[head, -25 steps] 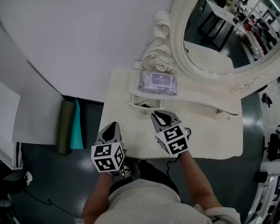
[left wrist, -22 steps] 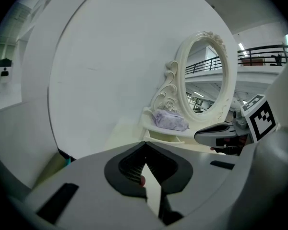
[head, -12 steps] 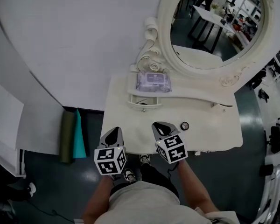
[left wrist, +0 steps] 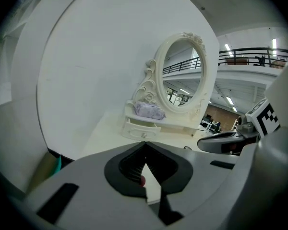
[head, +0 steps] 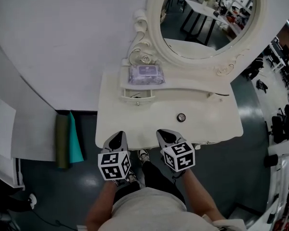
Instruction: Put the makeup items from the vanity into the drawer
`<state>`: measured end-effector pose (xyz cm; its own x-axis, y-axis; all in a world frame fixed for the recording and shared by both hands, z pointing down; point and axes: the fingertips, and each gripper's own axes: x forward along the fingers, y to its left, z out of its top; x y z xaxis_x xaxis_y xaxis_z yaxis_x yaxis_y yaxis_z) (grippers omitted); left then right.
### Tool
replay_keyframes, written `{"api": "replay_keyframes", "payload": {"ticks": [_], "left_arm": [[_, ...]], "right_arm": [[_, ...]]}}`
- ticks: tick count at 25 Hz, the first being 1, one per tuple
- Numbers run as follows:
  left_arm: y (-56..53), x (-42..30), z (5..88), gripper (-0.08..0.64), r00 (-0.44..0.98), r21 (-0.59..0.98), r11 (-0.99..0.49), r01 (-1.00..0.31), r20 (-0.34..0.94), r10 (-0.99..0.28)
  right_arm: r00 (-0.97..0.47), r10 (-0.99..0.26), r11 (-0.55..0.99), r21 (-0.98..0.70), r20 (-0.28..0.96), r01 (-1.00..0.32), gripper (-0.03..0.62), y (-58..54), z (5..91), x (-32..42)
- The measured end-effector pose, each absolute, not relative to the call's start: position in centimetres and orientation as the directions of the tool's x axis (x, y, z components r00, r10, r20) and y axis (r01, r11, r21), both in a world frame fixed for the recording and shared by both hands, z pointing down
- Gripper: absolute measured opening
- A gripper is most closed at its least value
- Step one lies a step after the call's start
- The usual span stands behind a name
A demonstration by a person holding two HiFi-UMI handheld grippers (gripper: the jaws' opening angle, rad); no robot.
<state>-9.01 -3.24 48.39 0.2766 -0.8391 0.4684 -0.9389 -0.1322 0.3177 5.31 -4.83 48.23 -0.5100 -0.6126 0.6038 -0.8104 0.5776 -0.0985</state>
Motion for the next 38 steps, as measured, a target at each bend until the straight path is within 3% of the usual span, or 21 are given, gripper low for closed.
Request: {"api": "replay_keyframes", "payload": {"ticks": [11,38], "left_arm": [[-4.3,-3.5,48.9,0.005,0.353,0.353,-0.195,-0.915,0.466,-0.812],[-9.5,4.6,47.5,0.005,0.382,0.249,-0.296,-0.922,0.470,-0.796]], "right_arm": [[-0.372,-0.705,0.403,-0.091,0.604,-0.911,0.018,-4.3,48.1,12.8],[-0.315,-0.754,0.261,-0.178,0.576,-0.949,0.020,-7.1,48.8,22.0]]}}
